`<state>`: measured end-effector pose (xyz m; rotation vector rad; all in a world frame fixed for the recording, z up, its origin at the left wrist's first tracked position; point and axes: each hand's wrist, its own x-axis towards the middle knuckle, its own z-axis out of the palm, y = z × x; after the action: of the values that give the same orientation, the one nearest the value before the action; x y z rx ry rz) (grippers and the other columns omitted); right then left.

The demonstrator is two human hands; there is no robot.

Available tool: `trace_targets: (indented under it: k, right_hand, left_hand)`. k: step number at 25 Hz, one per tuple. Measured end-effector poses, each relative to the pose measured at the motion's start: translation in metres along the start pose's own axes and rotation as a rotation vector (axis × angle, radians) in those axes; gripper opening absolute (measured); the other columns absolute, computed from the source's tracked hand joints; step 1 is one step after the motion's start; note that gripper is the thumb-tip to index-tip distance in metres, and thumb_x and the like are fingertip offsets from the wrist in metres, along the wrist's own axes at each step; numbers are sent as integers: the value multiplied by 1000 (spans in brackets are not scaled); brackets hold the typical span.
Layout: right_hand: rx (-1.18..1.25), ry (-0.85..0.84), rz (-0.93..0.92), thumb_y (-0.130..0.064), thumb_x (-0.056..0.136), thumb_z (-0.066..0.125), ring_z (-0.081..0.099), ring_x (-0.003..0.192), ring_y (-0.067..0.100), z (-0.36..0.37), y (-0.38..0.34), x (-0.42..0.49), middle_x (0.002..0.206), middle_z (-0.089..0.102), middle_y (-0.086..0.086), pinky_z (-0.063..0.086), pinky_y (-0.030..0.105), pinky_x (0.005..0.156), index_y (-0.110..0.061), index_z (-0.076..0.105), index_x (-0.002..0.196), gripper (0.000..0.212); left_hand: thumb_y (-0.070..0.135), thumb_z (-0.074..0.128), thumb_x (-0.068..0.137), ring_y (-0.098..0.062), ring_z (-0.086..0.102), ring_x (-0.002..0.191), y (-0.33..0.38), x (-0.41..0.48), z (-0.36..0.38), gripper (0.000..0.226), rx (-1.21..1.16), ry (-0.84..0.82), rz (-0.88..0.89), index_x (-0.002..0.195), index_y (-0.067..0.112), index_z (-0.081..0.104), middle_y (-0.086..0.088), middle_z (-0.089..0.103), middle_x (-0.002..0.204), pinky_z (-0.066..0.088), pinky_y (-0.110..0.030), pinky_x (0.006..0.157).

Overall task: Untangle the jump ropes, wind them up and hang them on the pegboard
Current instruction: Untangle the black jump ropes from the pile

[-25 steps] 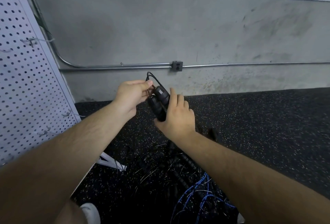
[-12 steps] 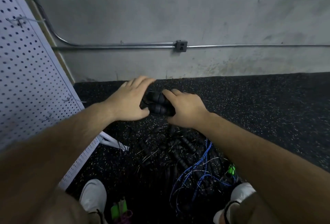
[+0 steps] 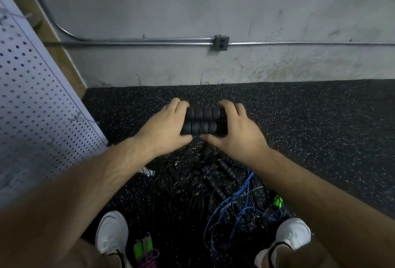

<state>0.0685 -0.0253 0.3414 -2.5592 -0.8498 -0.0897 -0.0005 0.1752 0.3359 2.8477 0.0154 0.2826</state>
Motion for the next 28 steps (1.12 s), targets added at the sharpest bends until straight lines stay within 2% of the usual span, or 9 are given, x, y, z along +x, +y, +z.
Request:
trace_targets:
  k: [3,8,12,16,18,20,24,26,28]
  right_hand:
    - [223,-58,31,-44,75,84,60,87,21,8,-4,-2,122,35,0,46,27,71,-20,34,141,87]
    - [271,-29,-23,-34,76,85,59,77,18,2,-17,-3,119,33,1,50,27,70,-17,40,132,73]
    - [321,-50,-30,-33,78,84,55,86,9,-1,-22,-13,122,35,-3,42,8,67,-20,40,135,74]
    - [407,-97,-22,-27,83,82,48,108,5,-9,-19,-9,131,34,-8,35,-4,81,-24,29,149,85]
    - [501,-117,-9,-20,86,79,46,121,1,-10,-16,-4,136,37,-14,34,2,95,-25,11,158,100]
    - [633,-149,20,-14,88,76,58,115,3,-8,-12,1,130,46,-23,48,17,95,-28,-2,159,107]
    - [636,-323,22,-20,93,70,59,115,13,17,-18,16,128,57,-10,51,25,84,-29,30,151,71]
    - [694,-402,-8,-30,91,72,53,128,13,37,-37,25,138,56,-7,51,31,95,-27,39,147,65]
    - [776,-406,-62,-32,87,75,56,125,9,60,-59,36,132,62,-5,50,39,104,-18,51,138,58]
  left_hand:
    - [29,67,80,-20,45,113,3,-4,3,65,25,-26,31,137,14,39,0,44,122,51,-40,96]
    - [42,61,83,-24,48,117,-1,-9,-1,79,128,-1,49,152,20,30,1,47,132,55,-41,84]
    - [51,50,85,-19,49,107,-4,-14,-5,85,185,41,221,159,22,21,1,50,127,56,-36,75]
    - [65,42,89,-20,49,104,-10,-8,-10,88,255,78,252,162,25,12,-2,50,123,57,-39,74]
    - [67,42,90,-20,50,103,-11,-5,-13,88,242,77,219,161,26,11,-1,50,119,58,-40,74]
    - [70,44,90,-21,52,109,-11,-2,-20,87,151,86,137,161,29,13,1,50,122,58,-44,79]
    - [65,57,90,-20,52,123,-8,7,-36,83,-118,171,8,158,35,21,2,50,136,51,-43,98]
    - [60,62,89,-15,49,129,-1,13,-39,82,-295,187,-6,158,36,23,2,49,142,46,-40,107]
    - [56,65,90,-12,48,133,7,18,-39,80,-431,191,-5,157,38,25,3,48,146,42,-40,112]
